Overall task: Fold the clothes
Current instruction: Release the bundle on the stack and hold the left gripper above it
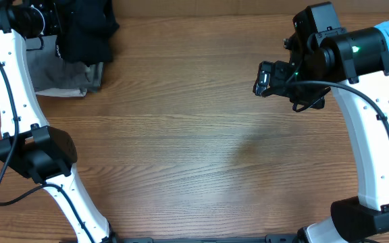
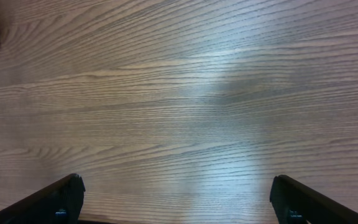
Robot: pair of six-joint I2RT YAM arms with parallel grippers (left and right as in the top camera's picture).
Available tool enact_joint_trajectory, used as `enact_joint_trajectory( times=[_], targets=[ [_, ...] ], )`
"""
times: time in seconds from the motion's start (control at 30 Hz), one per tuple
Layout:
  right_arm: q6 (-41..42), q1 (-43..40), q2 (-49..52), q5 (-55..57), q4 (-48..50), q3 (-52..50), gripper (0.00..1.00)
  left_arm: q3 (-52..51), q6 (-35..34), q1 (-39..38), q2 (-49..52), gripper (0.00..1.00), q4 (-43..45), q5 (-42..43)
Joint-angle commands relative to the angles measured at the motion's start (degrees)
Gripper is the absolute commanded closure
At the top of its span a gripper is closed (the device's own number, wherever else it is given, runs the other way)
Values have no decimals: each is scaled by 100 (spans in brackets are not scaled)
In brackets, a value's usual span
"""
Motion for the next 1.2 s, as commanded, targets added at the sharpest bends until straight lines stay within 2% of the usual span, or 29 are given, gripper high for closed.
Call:
enact_joint_trajectory(
  times=[0.0,0.17,0.23,0.33,0.7,0.97,1.17],
  targets=[
    [22,15,-114,57,11,157,0,216,-142,17,-310,96,13,162],
    [22,15,-116,57,11,157,0,216,-146,0,-310,96,17,-81],
    [24,15,-114,57,9,155,0,214,-138,17,-289,96,17,-682],
    [24,15,-114,57,13,157,0,199,-22,72,-208,96,33,-1001],
    [24,15,-114,55,7,155,0,199,304,393,612,96,511,-1067],
    [57,17,-114,52,7,155,0,199,310,564,1128,85,1082,-1176],
    [72,22,-114,50,9,155,0,199,313,673,1292,93,1239,-2072]
  ],
)
